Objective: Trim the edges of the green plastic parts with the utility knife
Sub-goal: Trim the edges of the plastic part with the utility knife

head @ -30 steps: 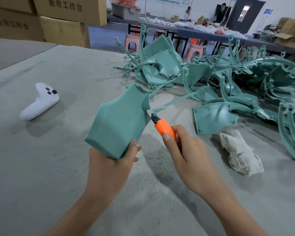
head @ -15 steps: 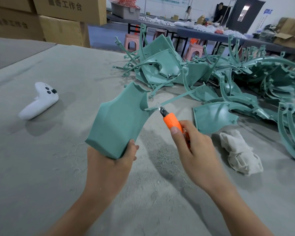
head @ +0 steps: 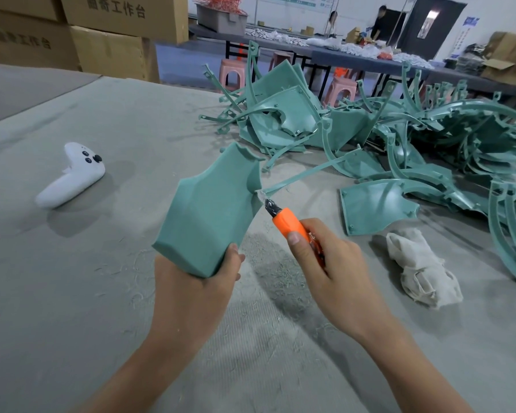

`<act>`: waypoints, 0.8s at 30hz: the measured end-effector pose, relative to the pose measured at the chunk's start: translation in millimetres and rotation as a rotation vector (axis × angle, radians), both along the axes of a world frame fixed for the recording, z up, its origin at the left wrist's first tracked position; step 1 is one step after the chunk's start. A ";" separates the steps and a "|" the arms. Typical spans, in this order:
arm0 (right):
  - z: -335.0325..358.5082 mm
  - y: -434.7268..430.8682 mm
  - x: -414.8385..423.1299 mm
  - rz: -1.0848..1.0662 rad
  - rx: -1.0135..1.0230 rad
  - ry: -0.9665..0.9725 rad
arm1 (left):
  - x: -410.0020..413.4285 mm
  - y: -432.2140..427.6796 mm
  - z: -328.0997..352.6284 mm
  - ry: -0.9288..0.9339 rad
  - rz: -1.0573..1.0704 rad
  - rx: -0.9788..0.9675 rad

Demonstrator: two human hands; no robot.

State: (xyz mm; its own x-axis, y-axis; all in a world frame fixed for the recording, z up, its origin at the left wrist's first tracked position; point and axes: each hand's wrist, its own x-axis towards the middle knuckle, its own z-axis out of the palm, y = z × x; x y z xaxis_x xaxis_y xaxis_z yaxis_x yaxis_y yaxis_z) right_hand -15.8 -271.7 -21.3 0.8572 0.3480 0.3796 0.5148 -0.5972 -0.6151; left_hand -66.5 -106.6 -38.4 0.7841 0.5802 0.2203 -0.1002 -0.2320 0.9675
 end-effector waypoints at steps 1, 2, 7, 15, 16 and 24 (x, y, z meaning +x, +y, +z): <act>0.2 -0.2 -0.2 -0.003 0.000 0.001 | 0.0 0.2 -0.4 0.002 0.001 0.008; 0.3 -0.3 -0.2 -0.006 -0.002 0.002 | 0.3 0.4 -0.7 0.003 0.004 0.018; 0.4 -0.4 -0.2 -0.021 -0.017 0.001 | 0.8 2.4 -2.9 0.001 0.018 0.050; 1.8 -1.6 -0.8 -0.022 -0.025 0.000 | -0.5 1.2 -0.9 -0.030 0.028 0.070; 2.0 -1.6 -0.7 -0.022 -0.025 -0.001 | -0.5 1.4 -1.2 -0.029 0.032 0.072; 2.4 -2.6 0.0 -0.033 -0.026 0.000 | 0.1 2.1 -2.5 -0.014 0.037 0.081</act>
